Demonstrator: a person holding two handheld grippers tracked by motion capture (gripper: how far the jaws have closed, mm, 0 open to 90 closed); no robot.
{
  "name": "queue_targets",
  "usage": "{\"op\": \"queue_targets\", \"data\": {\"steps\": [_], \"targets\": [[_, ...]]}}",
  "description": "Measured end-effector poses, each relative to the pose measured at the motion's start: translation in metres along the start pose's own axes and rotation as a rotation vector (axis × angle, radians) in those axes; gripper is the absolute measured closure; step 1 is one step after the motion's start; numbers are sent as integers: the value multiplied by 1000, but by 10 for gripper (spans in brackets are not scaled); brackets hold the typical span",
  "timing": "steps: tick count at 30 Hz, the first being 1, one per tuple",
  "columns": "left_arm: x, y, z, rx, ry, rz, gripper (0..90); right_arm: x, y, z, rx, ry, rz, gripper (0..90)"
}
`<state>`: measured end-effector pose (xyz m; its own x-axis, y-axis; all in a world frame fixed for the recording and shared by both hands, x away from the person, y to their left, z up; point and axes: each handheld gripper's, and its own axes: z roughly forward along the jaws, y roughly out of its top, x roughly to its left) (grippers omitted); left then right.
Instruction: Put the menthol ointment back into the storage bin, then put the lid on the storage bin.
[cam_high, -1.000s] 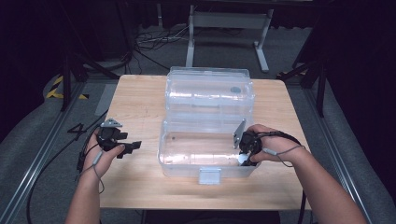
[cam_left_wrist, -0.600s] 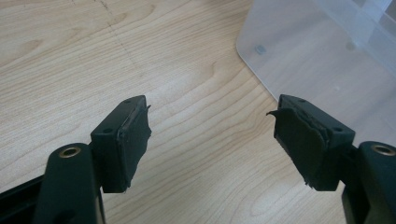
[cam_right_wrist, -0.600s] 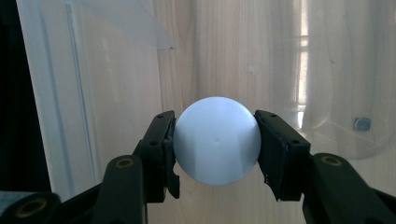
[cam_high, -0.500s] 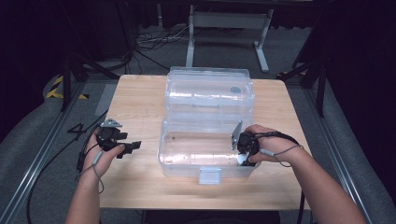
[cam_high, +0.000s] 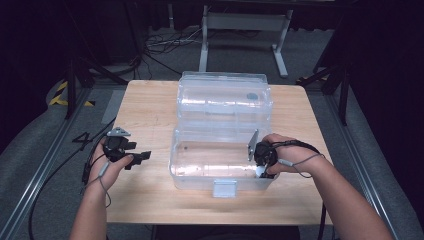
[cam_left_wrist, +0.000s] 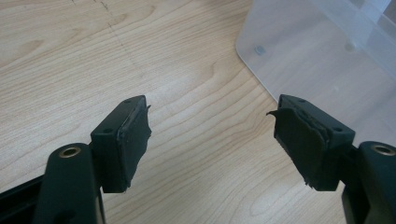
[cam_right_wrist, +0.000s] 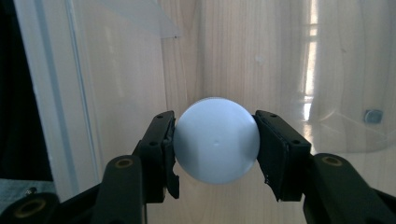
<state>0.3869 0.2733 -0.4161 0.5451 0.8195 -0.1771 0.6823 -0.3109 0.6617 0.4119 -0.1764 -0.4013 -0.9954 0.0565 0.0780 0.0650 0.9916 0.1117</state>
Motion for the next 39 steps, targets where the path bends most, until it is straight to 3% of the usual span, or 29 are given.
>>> {"op": "queue_targets", "data": {"steps": [10, 15, 22, 35, 39], "targets": [[0, 0, 0, 3, -4, -4, 272, 0, -2, -1, -12, 15, 11, 496], [-1, 0, 0, -2, -7, -9, 272, 0, -4, -5, -58, 17, 32, 474], [-3, 1, -1, -3, -17, -3, 273, 0, -12, -25, -193, -19, 53, 489], [-15, 8, -1, -30, -83, 10, 290, 1, -24, -55, -366, -53, 87, 505], [-22, 11, -2, -29, -116, 55, 289, 1, -25, -63, -403, -75, 93, 505]]}}
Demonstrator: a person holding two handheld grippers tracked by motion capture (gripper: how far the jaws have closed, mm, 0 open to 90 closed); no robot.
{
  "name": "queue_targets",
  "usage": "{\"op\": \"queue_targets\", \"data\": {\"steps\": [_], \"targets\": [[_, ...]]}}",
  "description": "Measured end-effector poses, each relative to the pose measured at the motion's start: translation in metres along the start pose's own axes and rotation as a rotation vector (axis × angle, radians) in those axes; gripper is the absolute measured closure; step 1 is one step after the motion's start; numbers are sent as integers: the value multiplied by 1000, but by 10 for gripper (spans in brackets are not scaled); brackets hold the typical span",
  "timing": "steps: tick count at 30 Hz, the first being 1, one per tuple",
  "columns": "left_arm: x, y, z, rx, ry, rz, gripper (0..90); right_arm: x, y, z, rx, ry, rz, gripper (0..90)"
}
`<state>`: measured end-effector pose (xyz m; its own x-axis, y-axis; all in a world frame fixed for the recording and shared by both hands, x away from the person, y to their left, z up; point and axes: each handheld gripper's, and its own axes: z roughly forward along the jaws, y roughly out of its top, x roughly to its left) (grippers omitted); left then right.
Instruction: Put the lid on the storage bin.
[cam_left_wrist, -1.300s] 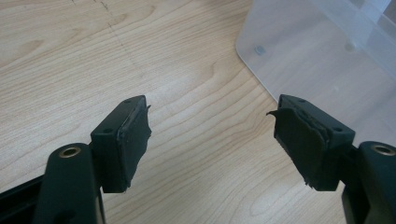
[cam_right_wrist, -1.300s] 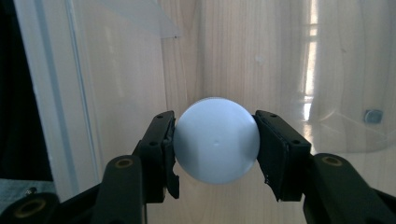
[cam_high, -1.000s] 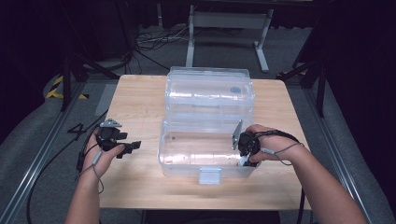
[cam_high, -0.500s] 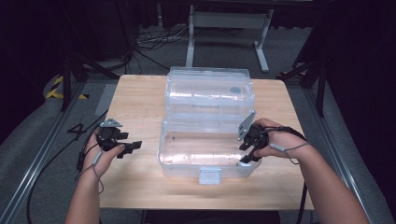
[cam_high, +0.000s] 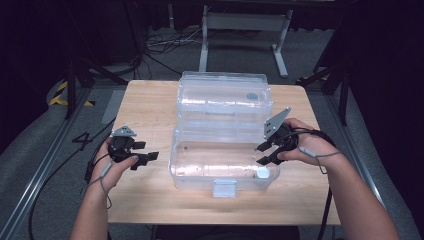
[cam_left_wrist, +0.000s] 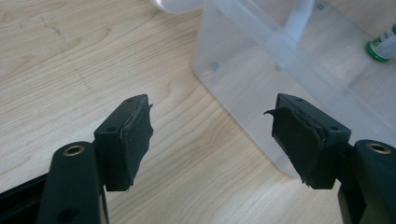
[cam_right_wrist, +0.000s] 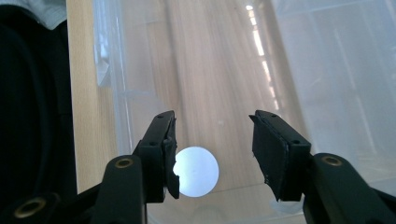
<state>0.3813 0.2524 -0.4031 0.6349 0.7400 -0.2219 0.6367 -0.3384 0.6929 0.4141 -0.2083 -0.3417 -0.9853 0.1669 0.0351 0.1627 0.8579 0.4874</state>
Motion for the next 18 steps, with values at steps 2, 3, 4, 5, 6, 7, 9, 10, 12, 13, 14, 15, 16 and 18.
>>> {"op": "queue_targets", "data": {"steps": [2, 3, 4, 5, 6, 7, 9, 10, 12, 13, 14, 15, 16, 18], "targets": [[-1, 1, 0, 2, -4, 11, 289, -1, 1, -2, -10, -3, -2, 504], [-5, 2, -1, 1, -12, 21, 289, -1, 1, -3, -17, -6, 4, 505], [-7, 2, -1, 4, -24, 29, 289, -2, 2, -6, -31, -10, 9, 505], [-10, 3, -2, -1, -32, 33, 289, -3, 3, -8, -45, -17, 17, 506], [-12, 4, -3, -5, -38, 40, 289, -3, 4, -10, -57, -22, 24, 506], [-14, 4, -4, -12, -44, 45, 289, -4, 4, -11, -68, -28, 32, 506], [-19, 5, -7, -18, -58, 65, 290, -6, 5, -14, -83, -38, 39, 507], [-21, 5, -8, -19, -62, 68, 290, -7, 6, -16, -94, -44, 46, 507], [-26, 5, -11, -19, -71, 78, 291, -8, 7, -19, -106, -51, 52, 507], [-29, 5, -12, -21, -78, 82, 293, -9, 8, -22, -117, -56, 55, 508], [-32, 4, -13, -23, -81, 83, 295, -11, 9, -24, -125, -59, 59, 507], [-32, 4, -13, -23, -81, 83, 297, -11, 9, -24, -125, -59, 59, 507], [-34, 5, -14, -25, -94, 90, 297, -12, 10, -25, -129, -66, 61, 508], [-39, 5, -14, -31, -112, 103, 303, -14, 12, -29, -145, -82, 73, 512]]}}
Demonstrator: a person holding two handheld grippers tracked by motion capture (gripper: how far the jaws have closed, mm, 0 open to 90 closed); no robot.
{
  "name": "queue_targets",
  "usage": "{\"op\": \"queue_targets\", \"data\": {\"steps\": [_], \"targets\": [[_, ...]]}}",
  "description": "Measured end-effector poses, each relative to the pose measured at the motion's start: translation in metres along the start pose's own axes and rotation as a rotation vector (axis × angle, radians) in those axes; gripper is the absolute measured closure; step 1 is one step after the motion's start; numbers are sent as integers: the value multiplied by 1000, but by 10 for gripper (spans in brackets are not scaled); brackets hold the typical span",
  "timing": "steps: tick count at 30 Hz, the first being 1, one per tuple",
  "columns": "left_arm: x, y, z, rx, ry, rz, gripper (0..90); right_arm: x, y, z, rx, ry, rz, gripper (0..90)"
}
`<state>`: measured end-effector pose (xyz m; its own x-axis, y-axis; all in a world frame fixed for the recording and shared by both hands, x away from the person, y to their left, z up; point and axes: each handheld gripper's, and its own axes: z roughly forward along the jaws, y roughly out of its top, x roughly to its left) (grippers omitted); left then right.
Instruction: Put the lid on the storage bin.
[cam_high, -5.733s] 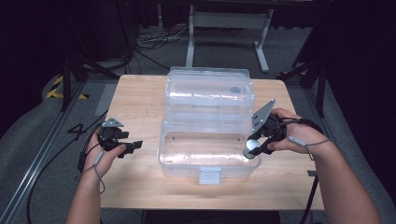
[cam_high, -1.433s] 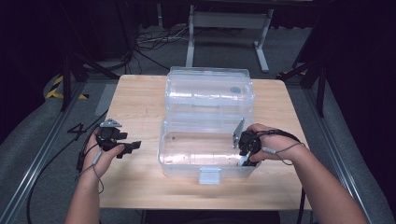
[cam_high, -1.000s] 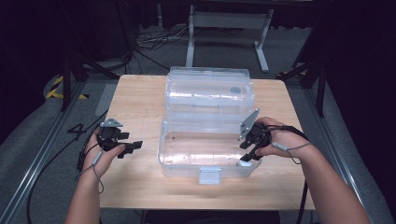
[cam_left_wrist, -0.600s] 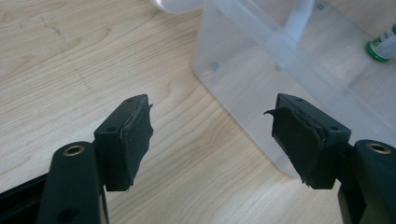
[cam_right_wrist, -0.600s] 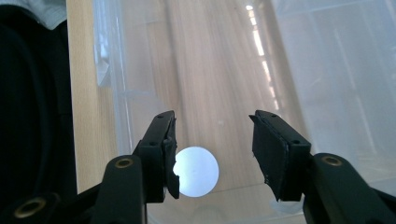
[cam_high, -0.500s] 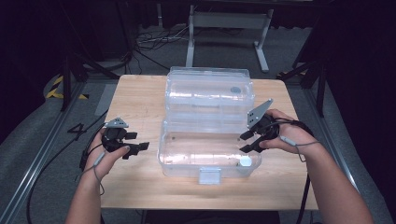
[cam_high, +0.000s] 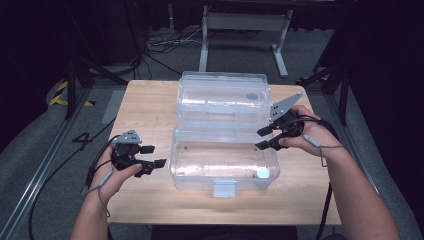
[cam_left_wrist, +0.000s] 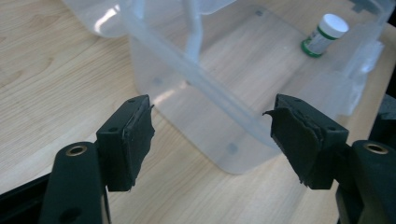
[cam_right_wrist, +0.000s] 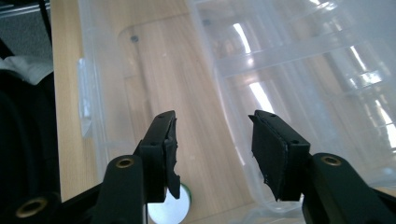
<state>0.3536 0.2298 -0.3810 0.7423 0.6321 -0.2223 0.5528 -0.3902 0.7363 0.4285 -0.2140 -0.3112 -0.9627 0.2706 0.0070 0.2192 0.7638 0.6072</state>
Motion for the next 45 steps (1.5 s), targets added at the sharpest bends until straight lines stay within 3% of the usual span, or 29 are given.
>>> {"op": "queue_targets", "data": {"steps": [4, 11, 28, 33, 42, 45], "targets": [[-10, 3, 1, -13, -45, 30, 317, -5, 3, -3, -22, -25, 23, 518], [-24, 7, 6, -17, -85, 69, 325, -11, 8, -8, -66, -51, 43, 526], [-39, 8, 34, 30, -200, 140, 373, -27, 20, -10, -163, -124, 100, 528], [-39, 7, 39, 37, -212, 141, 388, -34, 25, -8, -198, -157, 98, 507], [-41, 6, 47, 60, -229, 150, 414, -42, 36, 0, -239, -165, 100, 517], [-41, 5, 50, 66, -232, 153, 428, -43, 41, 3, -257, -148, 105, 517]]}}
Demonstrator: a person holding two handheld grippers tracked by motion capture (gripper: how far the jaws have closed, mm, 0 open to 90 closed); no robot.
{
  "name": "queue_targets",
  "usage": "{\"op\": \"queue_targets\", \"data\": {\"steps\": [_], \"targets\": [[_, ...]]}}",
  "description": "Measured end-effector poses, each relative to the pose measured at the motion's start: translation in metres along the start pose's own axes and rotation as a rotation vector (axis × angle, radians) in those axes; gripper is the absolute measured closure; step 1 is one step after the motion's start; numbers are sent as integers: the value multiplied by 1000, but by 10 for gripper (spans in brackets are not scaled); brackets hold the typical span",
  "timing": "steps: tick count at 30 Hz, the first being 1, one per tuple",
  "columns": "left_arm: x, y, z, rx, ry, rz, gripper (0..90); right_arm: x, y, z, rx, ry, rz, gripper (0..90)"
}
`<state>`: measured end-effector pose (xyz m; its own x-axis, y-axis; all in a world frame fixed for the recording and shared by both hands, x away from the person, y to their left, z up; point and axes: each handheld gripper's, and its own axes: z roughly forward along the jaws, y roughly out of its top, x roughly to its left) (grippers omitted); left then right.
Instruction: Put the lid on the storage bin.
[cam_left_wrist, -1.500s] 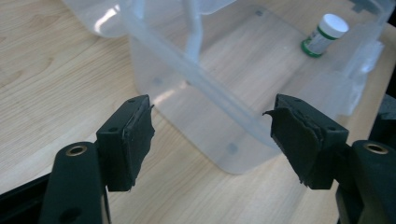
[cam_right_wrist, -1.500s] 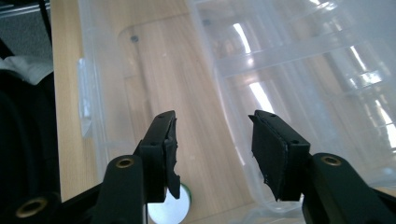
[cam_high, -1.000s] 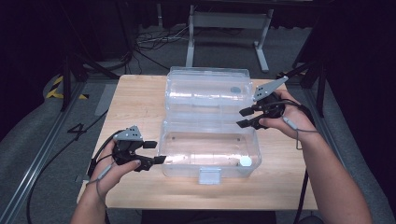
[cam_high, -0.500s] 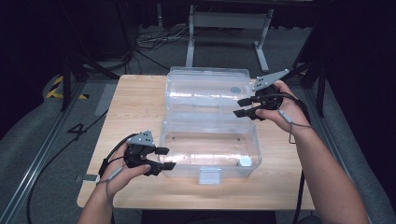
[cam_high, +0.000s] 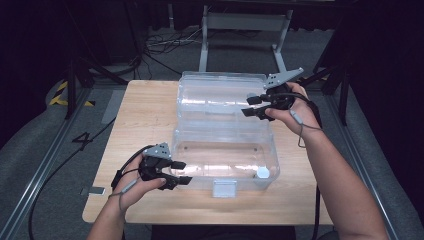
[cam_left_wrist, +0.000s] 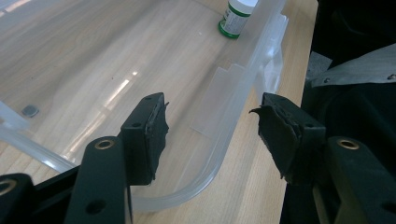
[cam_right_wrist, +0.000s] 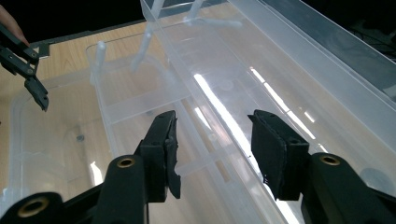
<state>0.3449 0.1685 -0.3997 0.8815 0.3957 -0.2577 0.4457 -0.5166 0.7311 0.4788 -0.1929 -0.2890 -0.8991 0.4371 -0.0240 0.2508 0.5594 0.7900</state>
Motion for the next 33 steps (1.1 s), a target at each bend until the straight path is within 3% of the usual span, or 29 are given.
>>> {"op": "queue_targets", "data": {"steps": [10, 16, 19, 23, 26, 33], "targets": [[1, -2, 4, 17, -23, -17, 480, -4, 5, 18, 37, 4, 4, 517], [-3, -1, 9, 57, -60, -5, 600, -5, 6, 27, 69, 24, -9, 566], [-5, 0, 10, 70, -35, 17, 634, -3, 7, 31, 82, 48, -13, 601], [-4, 0, 11, 67, -29, 9, 691, -3, 8, 33, 100, 33, -34, 650], [-5, 0, 12, 75, -20, 33, 699, -4, 8, 35, 113, 29, -51, 680], [-6, 2, 15, 92, -19, 55, 722, -1, 9, 41, 95, 36, -111, 702]]}}
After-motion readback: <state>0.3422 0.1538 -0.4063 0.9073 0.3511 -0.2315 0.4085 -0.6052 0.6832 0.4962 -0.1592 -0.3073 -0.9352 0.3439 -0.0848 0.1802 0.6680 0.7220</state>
